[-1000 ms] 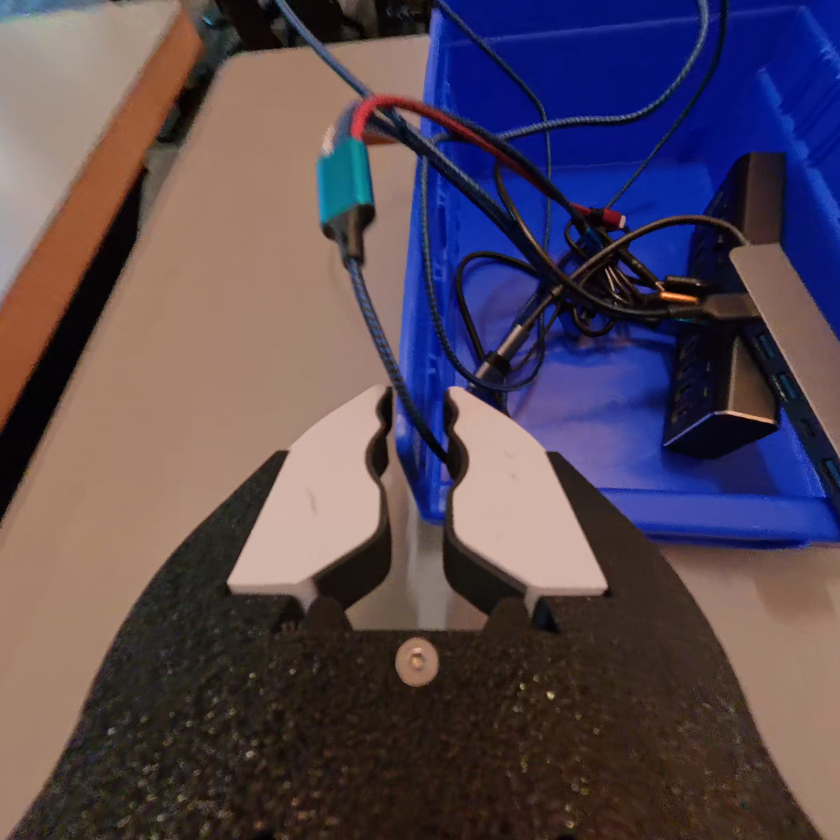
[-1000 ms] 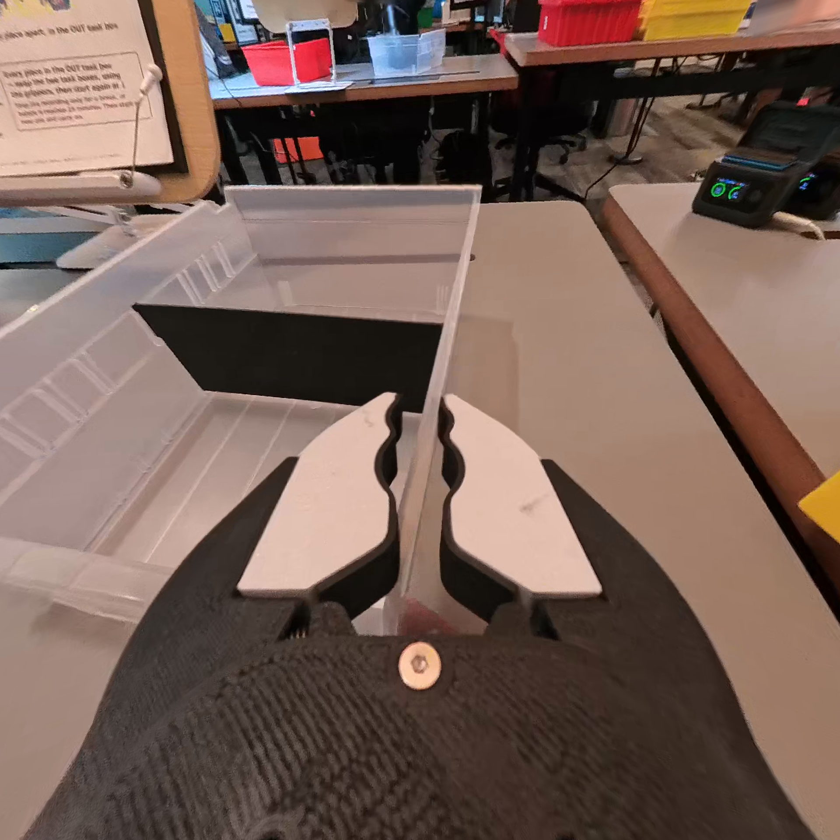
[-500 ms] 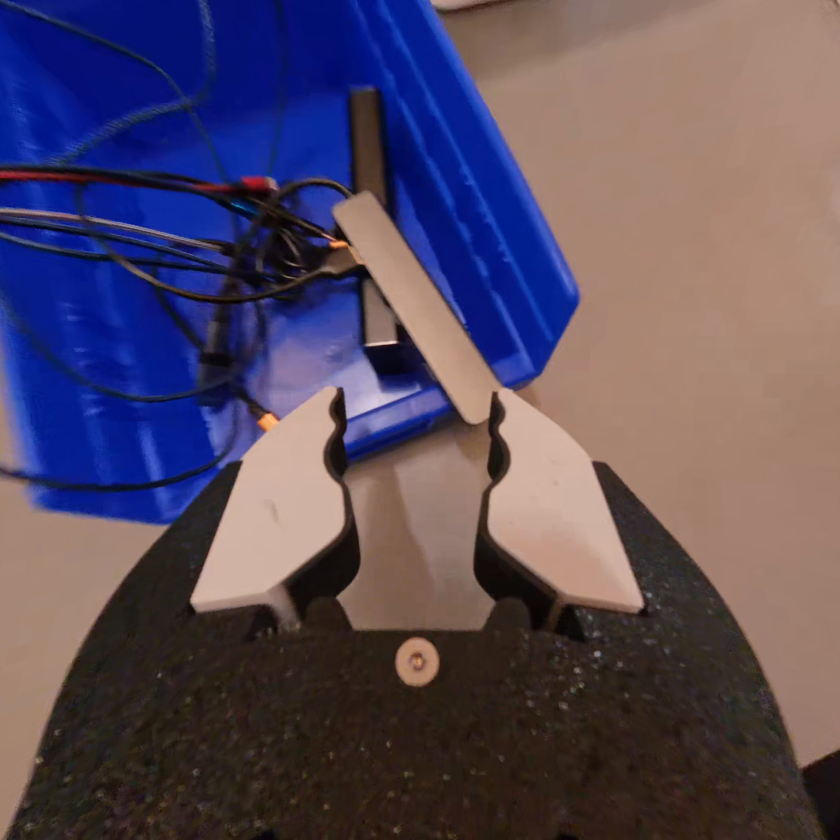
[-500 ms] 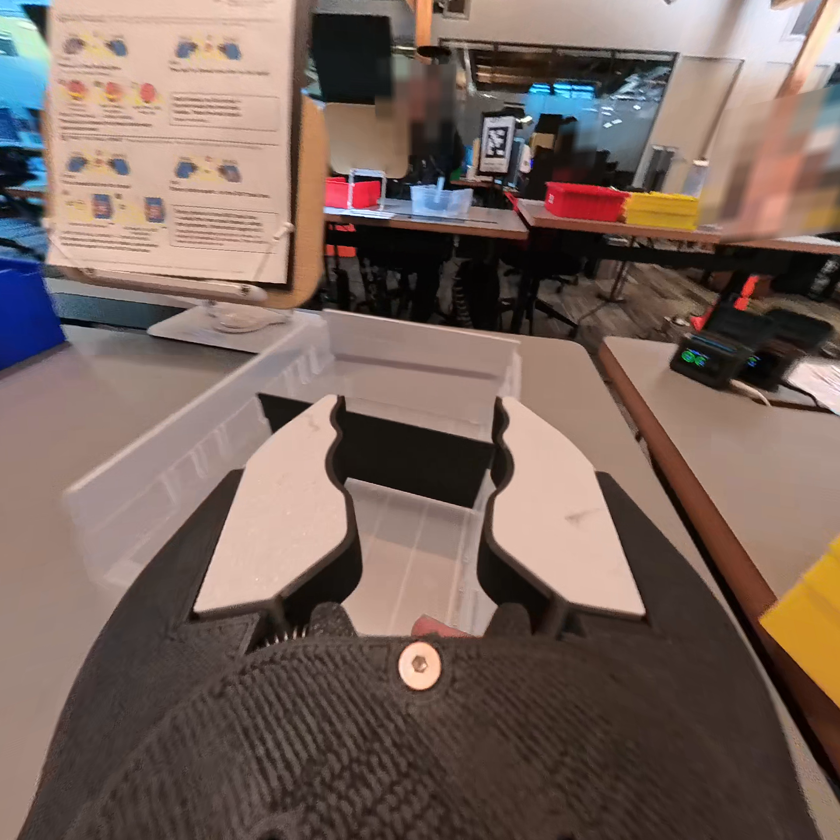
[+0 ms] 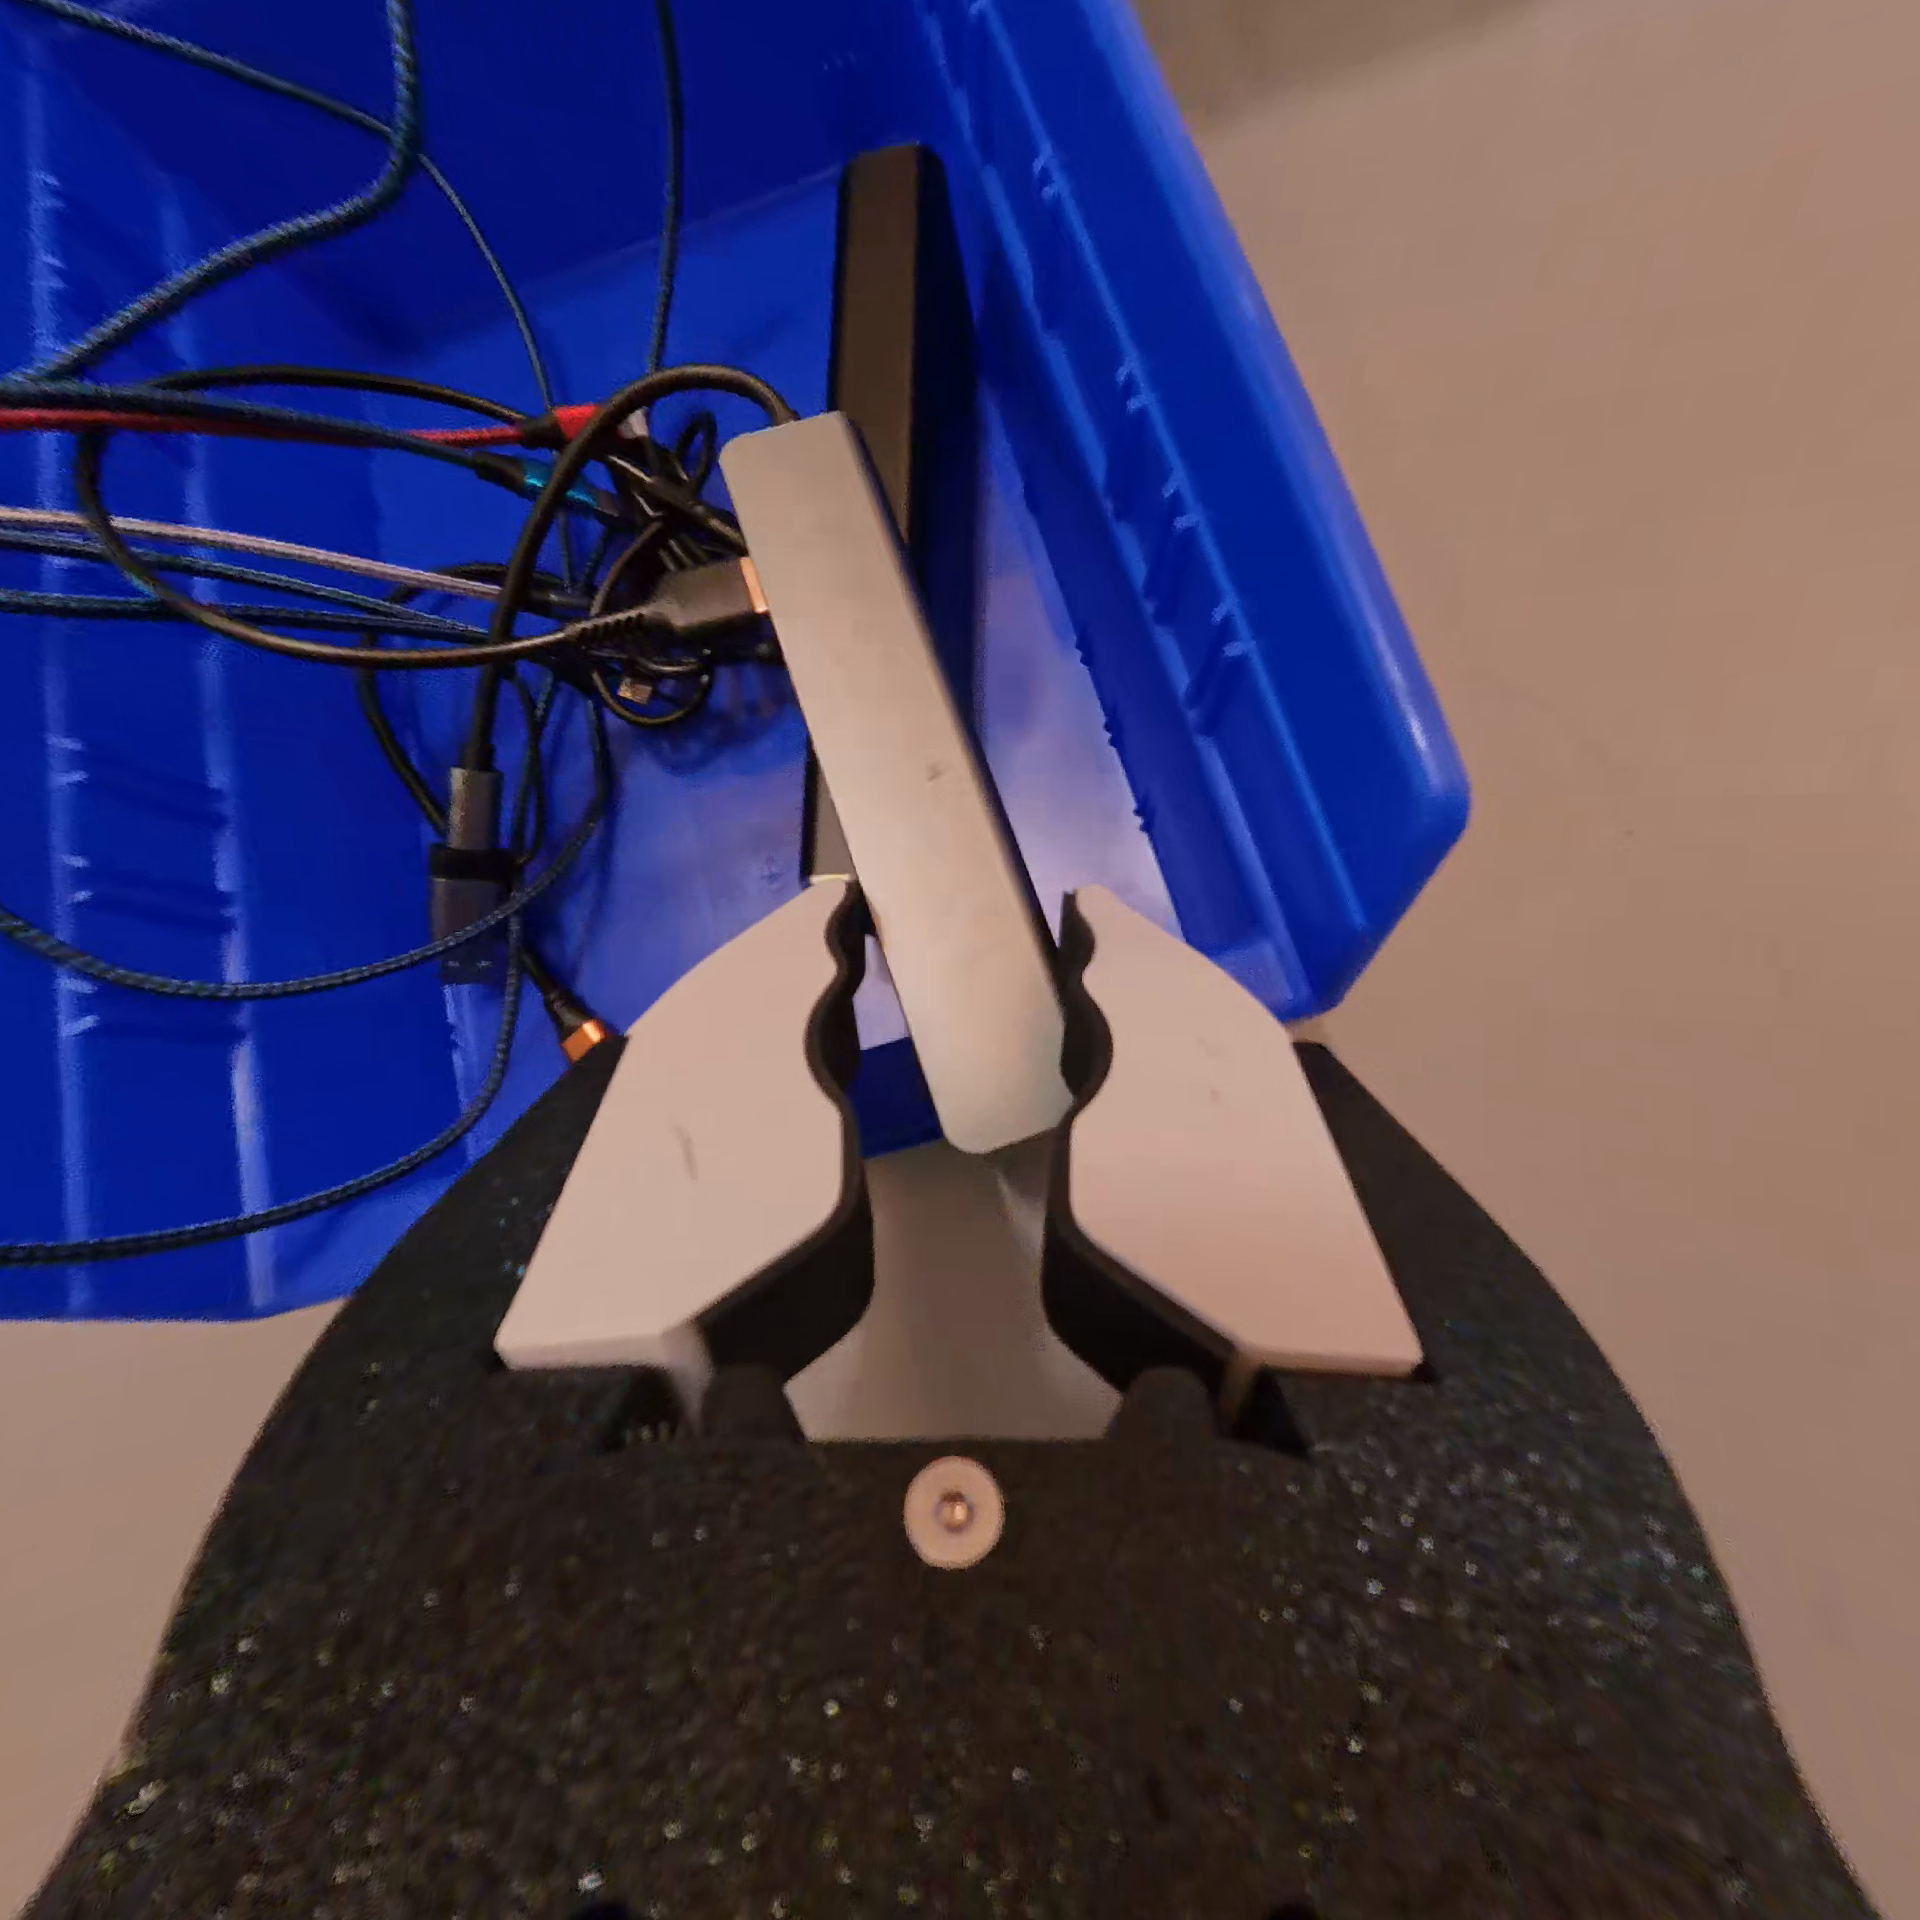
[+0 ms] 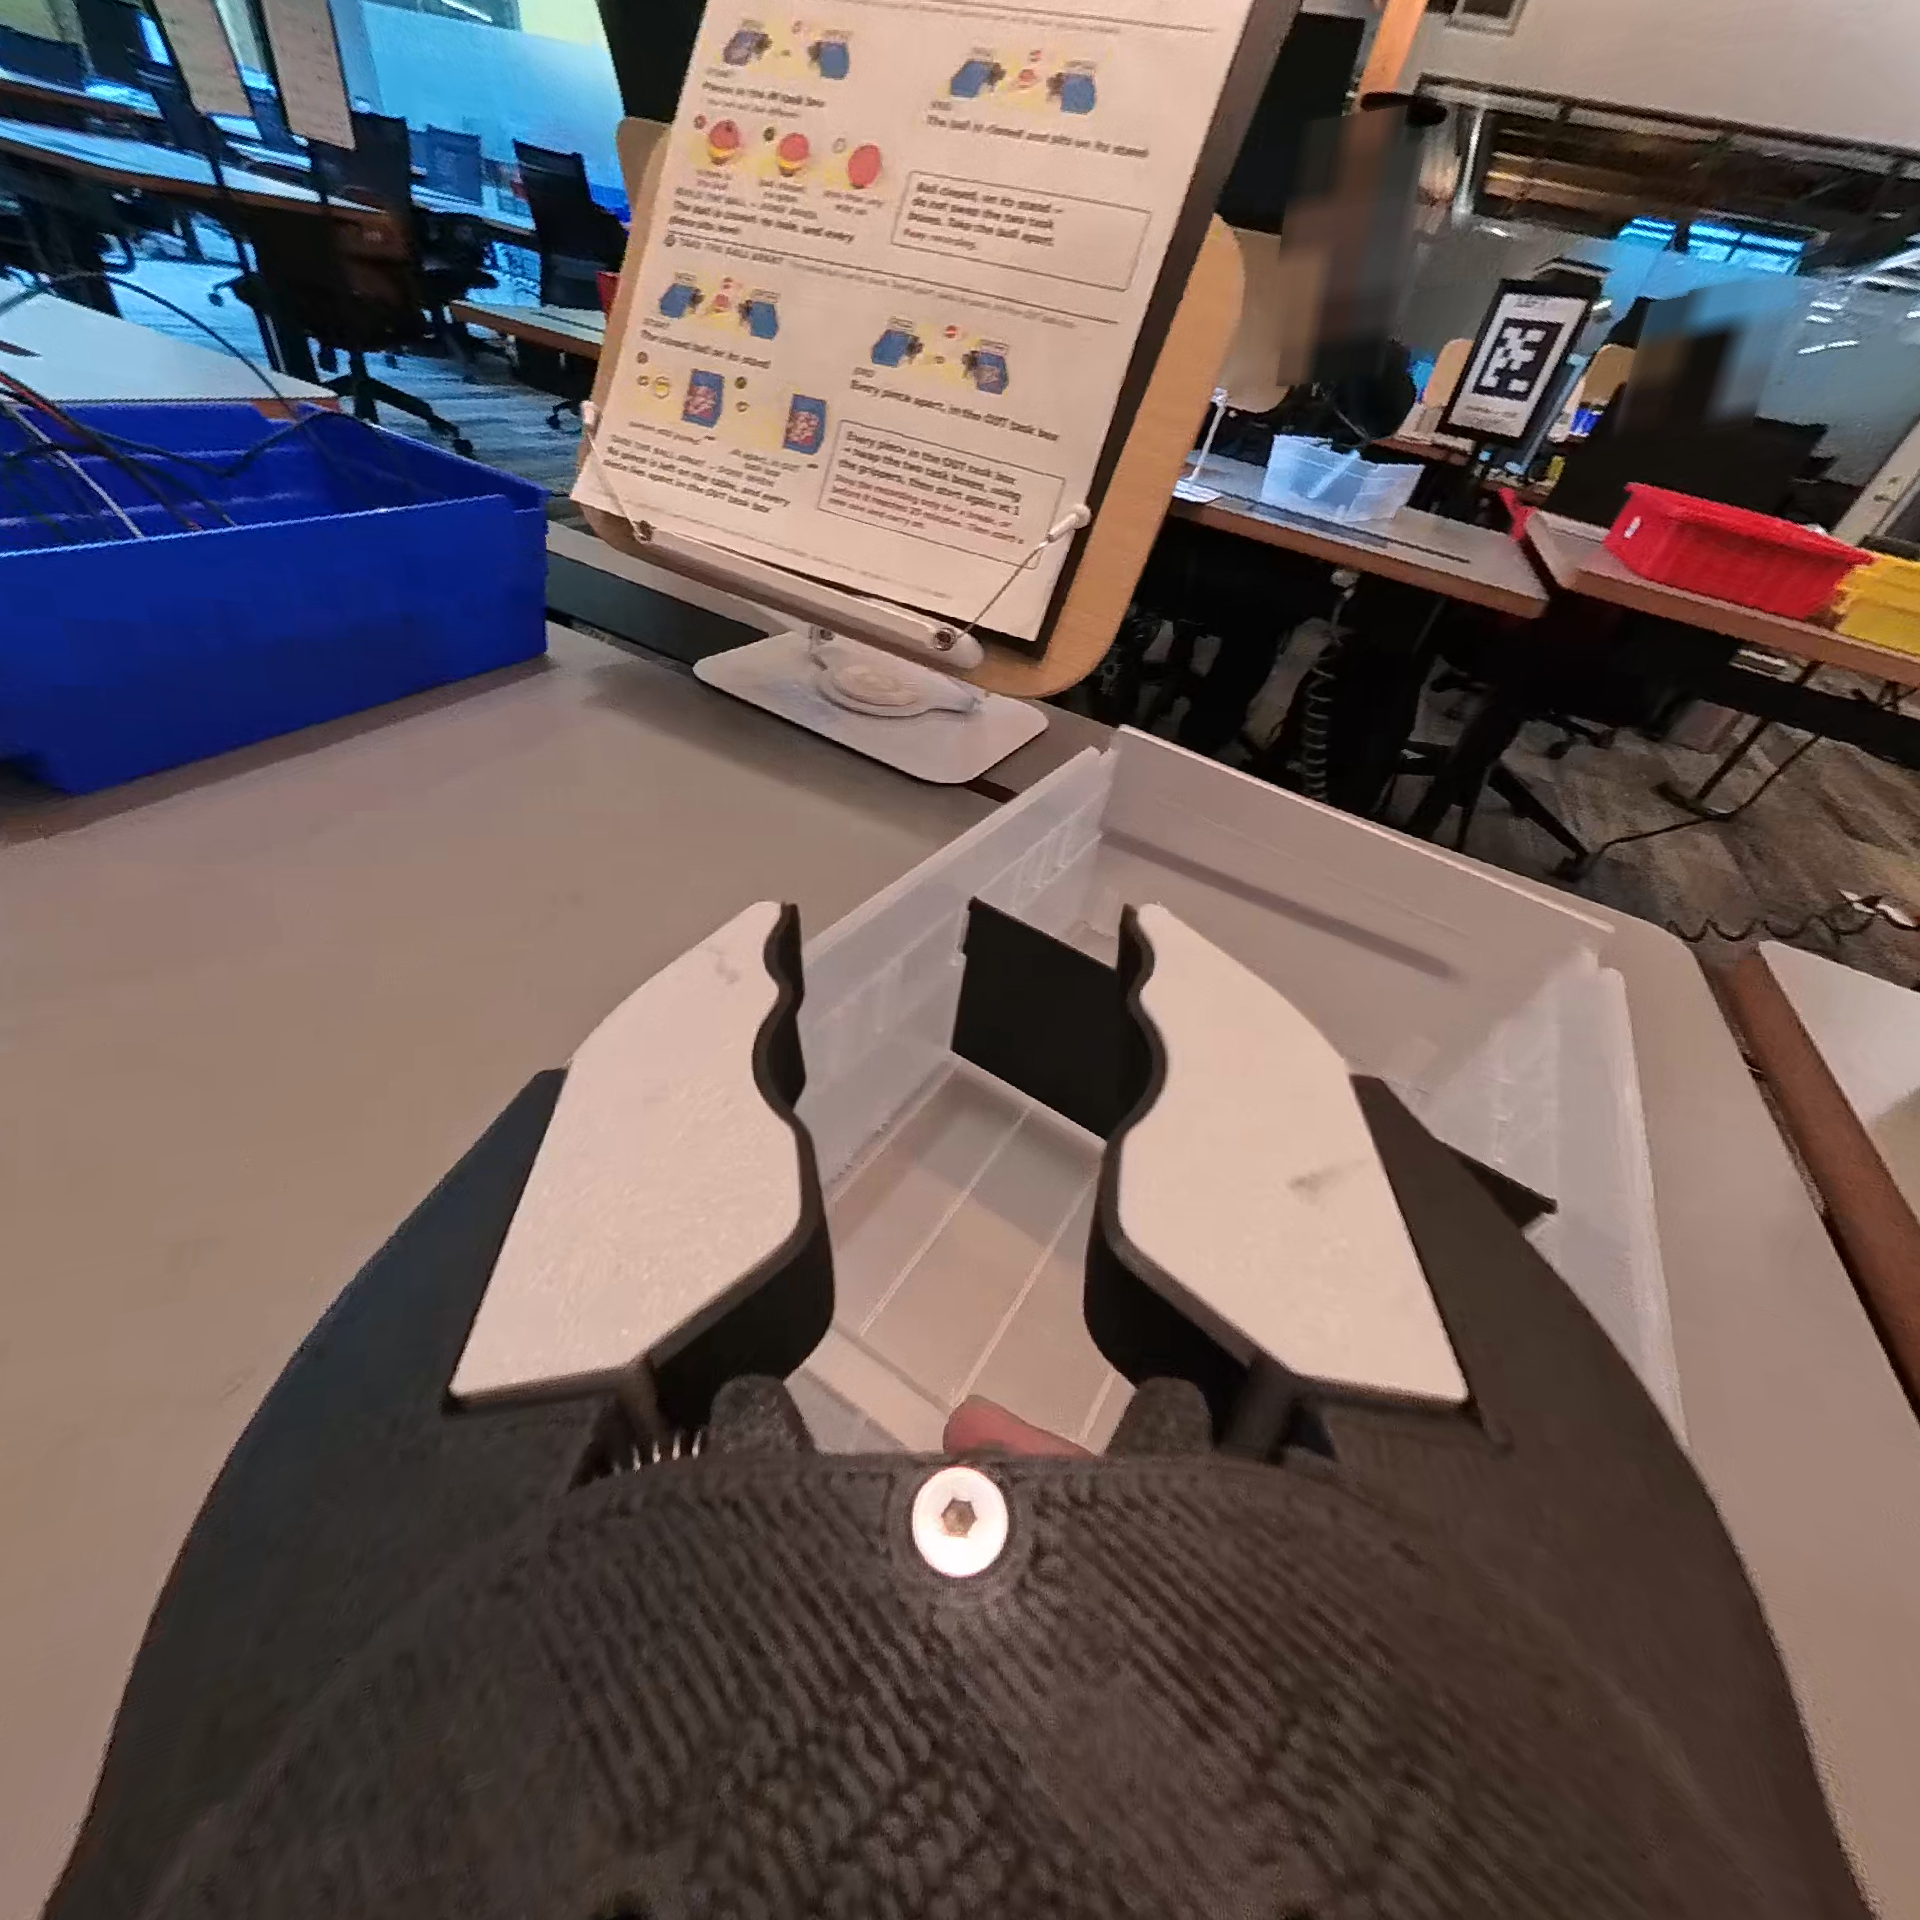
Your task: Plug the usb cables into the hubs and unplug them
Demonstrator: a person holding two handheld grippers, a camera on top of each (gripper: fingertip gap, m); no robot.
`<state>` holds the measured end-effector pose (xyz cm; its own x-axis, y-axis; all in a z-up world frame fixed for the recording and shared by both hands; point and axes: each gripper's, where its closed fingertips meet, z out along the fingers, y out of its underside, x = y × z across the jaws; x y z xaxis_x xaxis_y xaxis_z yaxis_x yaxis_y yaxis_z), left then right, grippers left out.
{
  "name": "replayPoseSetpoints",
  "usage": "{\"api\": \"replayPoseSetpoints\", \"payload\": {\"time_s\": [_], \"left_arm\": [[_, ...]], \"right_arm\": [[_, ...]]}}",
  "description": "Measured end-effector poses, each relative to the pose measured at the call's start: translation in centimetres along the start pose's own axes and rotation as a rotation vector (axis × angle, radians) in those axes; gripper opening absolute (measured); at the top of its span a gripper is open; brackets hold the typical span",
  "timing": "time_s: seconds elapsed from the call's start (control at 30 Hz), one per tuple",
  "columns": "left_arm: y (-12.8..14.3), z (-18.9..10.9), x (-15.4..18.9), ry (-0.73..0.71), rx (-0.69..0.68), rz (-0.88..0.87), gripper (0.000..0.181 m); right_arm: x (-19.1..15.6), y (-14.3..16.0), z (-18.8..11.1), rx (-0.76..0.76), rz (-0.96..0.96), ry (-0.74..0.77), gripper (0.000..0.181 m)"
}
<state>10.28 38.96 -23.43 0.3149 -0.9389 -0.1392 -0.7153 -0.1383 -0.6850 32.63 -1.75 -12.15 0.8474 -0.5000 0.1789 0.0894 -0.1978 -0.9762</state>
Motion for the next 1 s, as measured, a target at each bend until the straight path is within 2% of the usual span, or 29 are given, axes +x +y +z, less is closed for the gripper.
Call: {"api": "replayPoseSetpoints", "payload": {"time_s": [0.1,0.3,0.53,0.67,0.8,0.9,1.0], "left_arm": [[-0.1,-0.9,-0.7,-0.053,0.064,0.057,0.032],[-2.1,-5.5,-1.3,-0.124,0.24,0.137,0.028],[-5.5,-11.5,1.0,-0.238,0.387,0.398,0.027],[-8.4,-16.0,4.3,-0.301,0.523,0.552,0.027],[-10.2,-19.9,10.5,-0.266,0.709,0.684,0.026],[-10.0,-20.7,15.5,-0.277,0.79,0.826,0.026],[-8.5,-19.6,20.3,-0.302,0.839,0.961,0.025]], "right_arm": [[-0.6,-0.2,0.0,0.003,-0.008,-0.018,0.057],[-1.8,-0.9,0.0,0.029,0.021,-0.057,0.055],[-6.0,-1.7,0.6,0.041,-0.023,-0.161,0.054],[-10.4,-3.0,0.5,0.096,0.039,-0.319,0.056],[-14.6,-5.4,-0.3,0.188,0.294,-0.507,0.065],[-16.6,-6.4,-0.7,0.195,0.566,-0.607,0.077],[-18.1,-5.9,-0.2,0.158,0.729,-0.66,0.079]]}}
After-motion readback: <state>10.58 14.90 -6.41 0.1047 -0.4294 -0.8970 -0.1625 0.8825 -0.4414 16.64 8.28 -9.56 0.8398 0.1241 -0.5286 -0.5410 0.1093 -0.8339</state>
